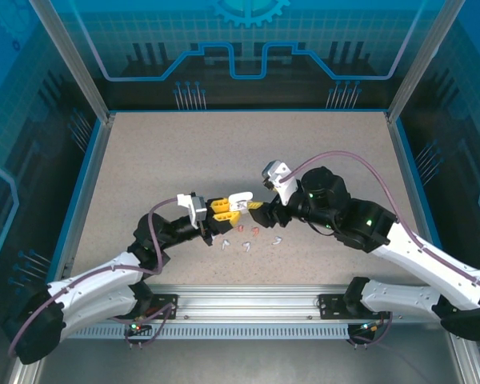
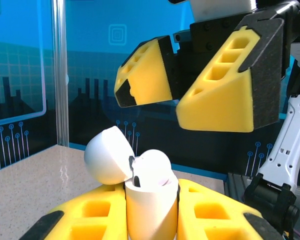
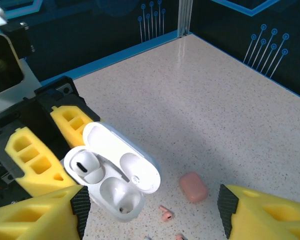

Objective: Insert the wireless bluetooth earbuds into the charging case

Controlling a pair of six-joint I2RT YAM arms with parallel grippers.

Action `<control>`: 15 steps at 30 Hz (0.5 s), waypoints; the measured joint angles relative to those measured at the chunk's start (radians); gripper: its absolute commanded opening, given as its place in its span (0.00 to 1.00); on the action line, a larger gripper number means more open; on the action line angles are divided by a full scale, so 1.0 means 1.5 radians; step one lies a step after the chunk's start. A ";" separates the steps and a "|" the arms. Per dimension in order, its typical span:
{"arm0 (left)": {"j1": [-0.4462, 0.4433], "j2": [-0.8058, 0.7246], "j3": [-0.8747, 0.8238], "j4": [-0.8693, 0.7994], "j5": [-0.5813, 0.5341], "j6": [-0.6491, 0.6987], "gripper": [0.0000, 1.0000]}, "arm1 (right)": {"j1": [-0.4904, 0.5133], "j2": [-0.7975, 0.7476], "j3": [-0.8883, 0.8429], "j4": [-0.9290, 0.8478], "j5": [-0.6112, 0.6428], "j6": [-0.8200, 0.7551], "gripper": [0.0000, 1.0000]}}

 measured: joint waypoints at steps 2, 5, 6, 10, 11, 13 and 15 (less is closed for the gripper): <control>0.000 0.005 0.000 0.015 0.003 0.003 0.00 | 0.000 -0.004 0.002 -0.005 0.021 0.010 0.73; 0.000 0.006 0.000 0.026 0.003 0.011 0.00 | -0.002 -0.022 0.001 -0.016 0.054 0.032 0.73; 0.000 0.006 0.000 0.029 0.003 0.014 0.00 | -0.004 -0.033 -0.001 -0.019 0.063 0.042 0.73; 0.000 0.005 0.000 0.036 0.002 0.027 0.00 | -0.021 -0.086 -0.017 -0.051 0.107 0.094 0.73; 0.000 0.003 0.000 0.036 0.002 0.032 0.00 | -0.027 -0.096 -0.022 -0.064 0.114 0.112 0.73; 0.000 -0.004 0.000 0.036 0.001 0.037 0.00 | -0.042 -0.110 -0.037 -0.092 0.127 0.146 0.72; 0.000 -0.013 0.000 0.036 0.000 0.043 0.00 | -0.058 -0.115 -0.056 -0.120 0.128 0.179 0.72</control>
